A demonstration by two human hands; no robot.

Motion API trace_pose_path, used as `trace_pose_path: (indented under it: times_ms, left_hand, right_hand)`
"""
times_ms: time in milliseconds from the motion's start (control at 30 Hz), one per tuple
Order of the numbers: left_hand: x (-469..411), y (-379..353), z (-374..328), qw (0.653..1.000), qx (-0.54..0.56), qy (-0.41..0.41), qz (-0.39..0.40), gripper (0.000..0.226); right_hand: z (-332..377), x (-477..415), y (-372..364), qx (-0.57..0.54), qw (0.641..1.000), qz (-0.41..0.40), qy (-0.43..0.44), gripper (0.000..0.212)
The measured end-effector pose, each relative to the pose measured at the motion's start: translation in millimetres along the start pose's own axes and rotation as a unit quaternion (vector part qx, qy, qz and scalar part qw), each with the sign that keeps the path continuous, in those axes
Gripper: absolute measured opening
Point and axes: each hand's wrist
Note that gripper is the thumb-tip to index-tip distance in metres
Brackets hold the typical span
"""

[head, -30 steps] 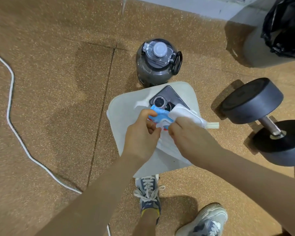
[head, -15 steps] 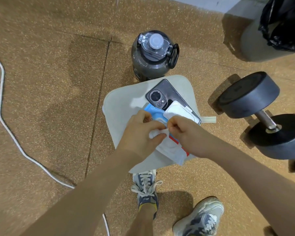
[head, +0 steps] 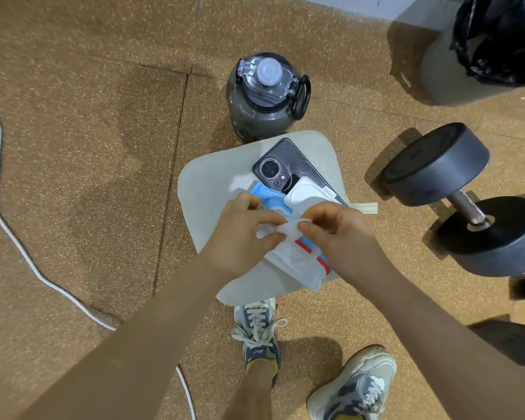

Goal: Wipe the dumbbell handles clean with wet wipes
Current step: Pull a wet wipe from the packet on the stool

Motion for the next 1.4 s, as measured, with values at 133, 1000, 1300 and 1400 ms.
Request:
trace_pose_path:
  times_ms: [133, 1000, 1300, 1400]
  left_hand:
    - [-2, 0, 5, 0.999, -0.037, -0.021, -0.017, 0.016]
    - [36, -10, -30, 0.983, -0.183, 0.023, 0.000, 0.026]
    - [57, 0, -133, 0.932, 0.335, 0.128, -0.043, 0.009]
    - [72, -1, -156, 0.900, 0.402, 0.141, -0.097, 0.007]
  right_hand:
    - [1, 8, 12, -0.197, 0.980, -0.027, 0.017, 0.015]
    - [-10, 39, 22, -0.411, 0.904, -0.008, -0.117, 0.036]
    - [36, 94, 20, -0.331, 0.939, -0.089, -0.035, 0.014]
    - [55, 122, 30, -0.347, 0.931, -0.113, -0.017, 0.008]
Point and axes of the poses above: each hand's wrist, its own x-axis away from the middle knuckle, its own y-axis out of the back of the hand, z = x × y, and after that the axes turned 13 degrees about z, right-handed
